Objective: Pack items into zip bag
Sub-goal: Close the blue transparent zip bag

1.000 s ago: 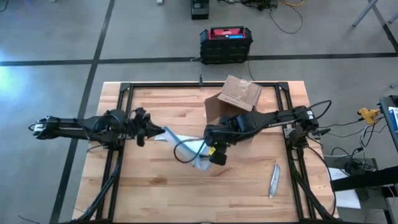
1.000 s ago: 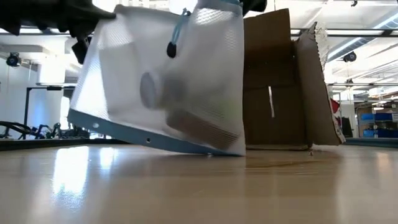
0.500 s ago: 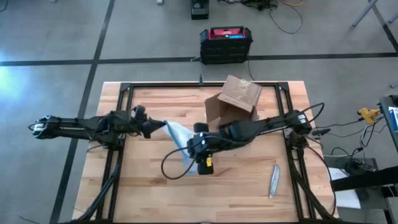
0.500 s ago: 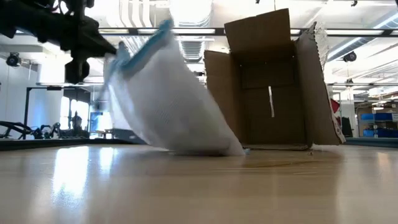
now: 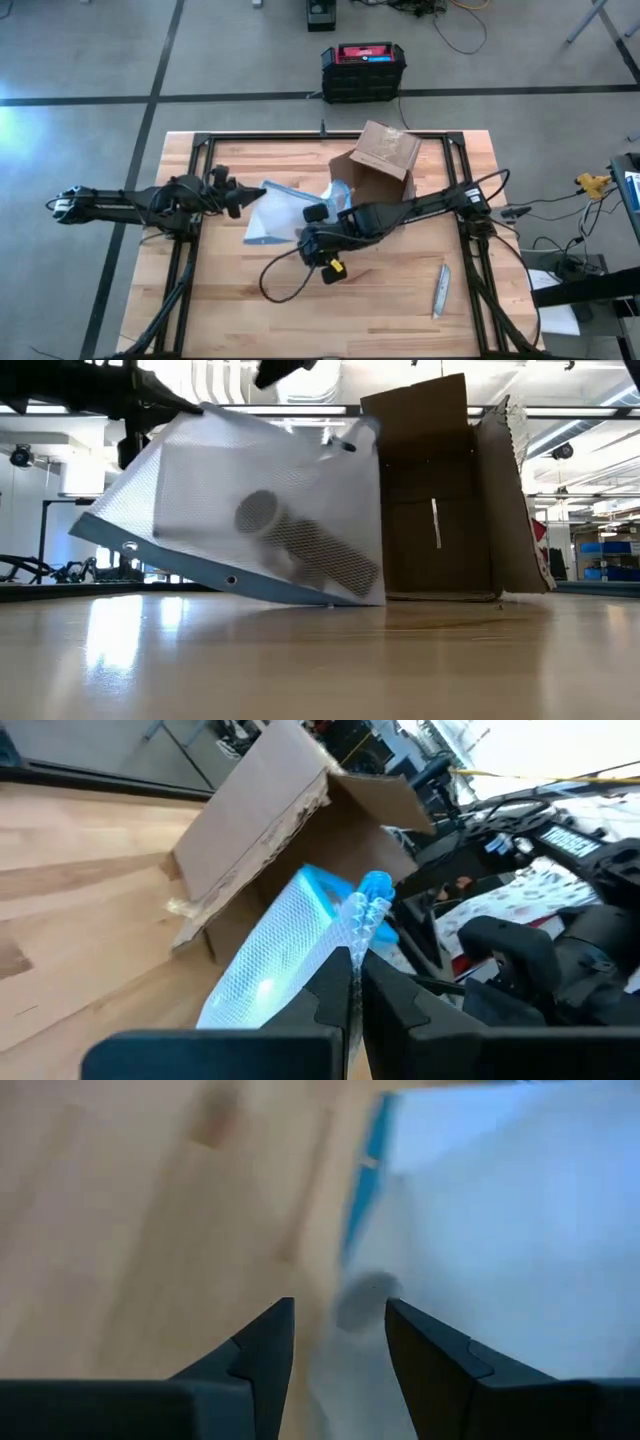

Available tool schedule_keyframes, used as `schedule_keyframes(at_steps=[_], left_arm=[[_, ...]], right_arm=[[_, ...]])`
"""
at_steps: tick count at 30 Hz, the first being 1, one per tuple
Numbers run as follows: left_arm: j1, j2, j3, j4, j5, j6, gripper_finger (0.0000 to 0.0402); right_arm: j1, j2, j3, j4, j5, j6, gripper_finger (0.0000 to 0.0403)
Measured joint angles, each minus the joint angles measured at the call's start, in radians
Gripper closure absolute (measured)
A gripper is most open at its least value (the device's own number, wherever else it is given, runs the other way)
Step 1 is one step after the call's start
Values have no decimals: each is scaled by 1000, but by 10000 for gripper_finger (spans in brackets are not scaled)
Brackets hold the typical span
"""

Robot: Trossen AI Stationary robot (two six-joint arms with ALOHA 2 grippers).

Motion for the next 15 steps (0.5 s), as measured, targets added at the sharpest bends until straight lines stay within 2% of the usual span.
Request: schedule_keyframes(at_steps=[4,8,15], left_arm=[[-2,10,0,1,1,6,401],[-4,9,0,3,4,16,401],[-4,8,0,4,8,43,401]], right_arm=[[-2,-34,2,-53,87,144,253],[0,-58,1,-137,107,328,253],[17,-61,-10,-198,115,532,275]])
